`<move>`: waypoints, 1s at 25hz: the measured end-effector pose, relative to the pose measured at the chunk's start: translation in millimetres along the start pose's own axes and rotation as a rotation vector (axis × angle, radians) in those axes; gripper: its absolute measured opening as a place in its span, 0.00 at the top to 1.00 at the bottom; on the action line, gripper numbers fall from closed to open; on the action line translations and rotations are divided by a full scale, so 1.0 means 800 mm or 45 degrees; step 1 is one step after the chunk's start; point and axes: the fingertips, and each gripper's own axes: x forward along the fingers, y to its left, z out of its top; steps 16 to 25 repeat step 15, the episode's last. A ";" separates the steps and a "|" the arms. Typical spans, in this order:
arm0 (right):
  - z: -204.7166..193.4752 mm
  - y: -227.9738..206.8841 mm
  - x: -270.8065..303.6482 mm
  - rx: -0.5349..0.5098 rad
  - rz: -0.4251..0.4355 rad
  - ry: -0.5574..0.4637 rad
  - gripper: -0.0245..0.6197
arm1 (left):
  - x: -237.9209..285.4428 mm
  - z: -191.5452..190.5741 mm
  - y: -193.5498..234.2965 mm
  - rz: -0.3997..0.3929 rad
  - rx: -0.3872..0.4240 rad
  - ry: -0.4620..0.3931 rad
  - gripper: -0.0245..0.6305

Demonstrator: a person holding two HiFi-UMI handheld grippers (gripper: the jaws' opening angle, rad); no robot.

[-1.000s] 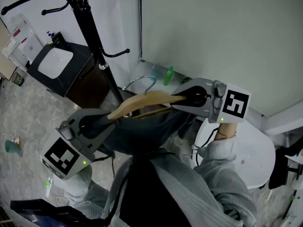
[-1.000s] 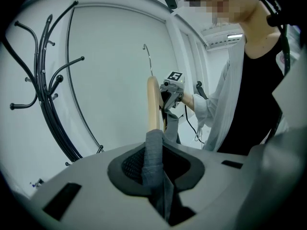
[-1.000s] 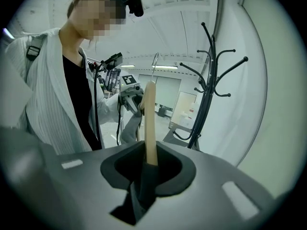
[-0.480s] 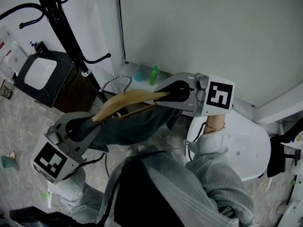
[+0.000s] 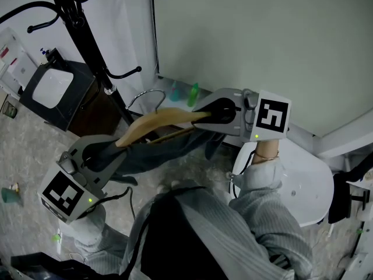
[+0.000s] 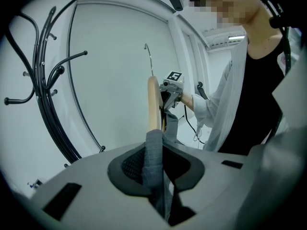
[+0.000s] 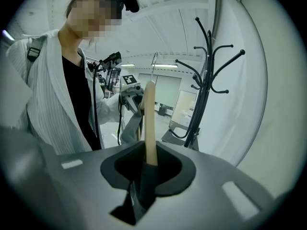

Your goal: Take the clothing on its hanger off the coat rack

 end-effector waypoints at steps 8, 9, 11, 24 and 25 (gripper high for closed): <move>0.003 0.003 0.000 -0.006 0.022 0.005 0.87 | -0.003 0.000 -0.005 0.004 -0.012 0.006 0.86; 0.003 0.003 0.000 -0.005 0.023 0.007 0.87 | -0.003 0.000 -0.005 0.005 -0.014 0.006 0.86; 0.002 0.004 0.001 -0.001 0.027 0.008 0.87 | -0.004 -0.001 -0.005 0.006 -0.018 0.008 0.86; -0.001 0.003 0.003 0.005 0.040 0.007 0.87 | -0.003 -0.003 -0.005 0.006 -0.019 0.013 0.86; -0.001 0.003 0.003 0.005 0.040 0.007 0.87 | -0.003 -0.003 -0.005 0.006 -0.019 0.013 0.86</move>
